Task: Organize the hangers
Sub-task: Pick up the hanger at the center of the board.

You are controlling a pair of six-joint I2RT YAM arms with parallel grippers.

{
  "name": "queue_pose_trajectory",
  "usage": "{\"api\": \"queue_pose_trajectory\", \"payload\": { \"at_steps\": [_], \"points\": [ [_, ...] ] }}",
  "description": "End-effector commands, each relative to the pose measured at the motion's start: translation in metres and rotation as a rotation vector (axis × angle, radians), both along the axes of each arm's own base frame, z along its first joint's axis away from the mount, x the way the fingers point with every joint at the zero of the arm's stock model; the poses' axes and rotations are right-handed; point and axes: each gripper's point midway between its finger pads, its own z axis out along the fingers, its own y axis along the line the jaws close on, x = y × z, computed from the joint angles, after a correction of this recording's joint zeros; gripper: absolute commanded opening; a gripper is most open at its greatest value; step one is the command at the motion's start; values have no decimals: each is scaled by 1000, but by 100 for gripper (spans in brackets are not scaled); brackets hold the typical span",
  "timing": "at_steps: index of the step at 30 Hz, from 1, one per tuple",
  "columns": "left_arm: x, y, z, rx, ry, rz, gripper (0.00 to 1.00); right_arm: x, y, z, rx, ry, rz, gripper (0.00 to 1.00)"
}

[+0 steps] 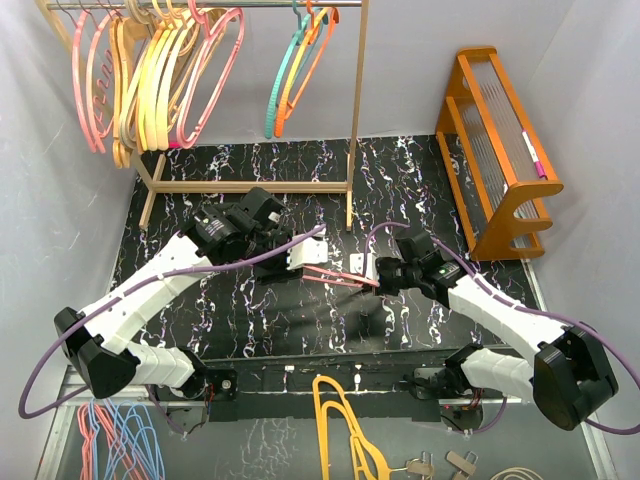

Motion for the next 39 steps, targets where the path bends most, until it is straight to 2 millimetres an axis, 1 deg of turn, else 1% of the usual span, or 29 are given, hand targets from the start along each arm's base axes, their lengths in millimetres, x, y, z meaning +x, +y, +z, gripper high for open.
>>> {"api": "queue_pose_trajectory", "payload": {
  "at_steps": [1,2,3,4,5,6,7,10,11,12,13,15,18,21,24,27,29,32,35,37,39],
  "points": [
    [-6,13,13,22,-18,-3,0,-1,5,6,2,-4,33,8],
    [-3,16,14,21,-43,19,2,0,4,5,-2,-3,29,8],
    [5,19,17,11,-78,60,20,-1,4,6,0,1,30,8],
    [11,24,19,-1,-116,92,47,-2,4,6,3,7,33,8],
    [18,29,23,-20,-152,124,80,-3,4,5,5,13,35,8],
    [25,32,29,-48,-180,160,95,-4,4,4,3,19,38,8],
    [33,36,36,-79,-198,192,97,-5,3,2,1,24,39,8],
    [56,51,56,-199,-165,264,97,-5,3,1,-2,25,41,8],
    [57,53,63,-274,-120,239,97,-5,3,1,-3,25,41,8],
    [59,60,67,-325,-99,218,97,-4,3,2,-2,22,38,8],
    [60,68,70,-378,-83,193,97,-4,3,2,-2,26,37,8],
    [60,83,70,-453,-58,147,97,-3,3,4,1,27,39,8],
    [53,96,71,-527,-17,80,96,-3,3,7,3,26,39,8],
    [51,100,76,-575,-4,37,93,-2,2,8,2,25,37,8],
    [55,100,77,-576,-64,-10,94,-2,2,8,0,26,35,8],
    [55,99,80,-578,-71,-15,95,0,0,7,-6,25,28,8],
    [53,99,75,-558,-66,-24,95,1,0,7,-8,26,26,8],
    [42,97,66,-508,-66,-55,95,3,-1,5,-14,25,22,8],
    [27,94,48,-453,-33,-90,92,5,0,6,-12,26,24,8],
    [24,96,40,-431,-25,-99,90,6,0,6,-8,24,25,8],
    [26,99,33,-413,-12,-99,88,8,0,7,-6,20,24,8]
  ]
}}
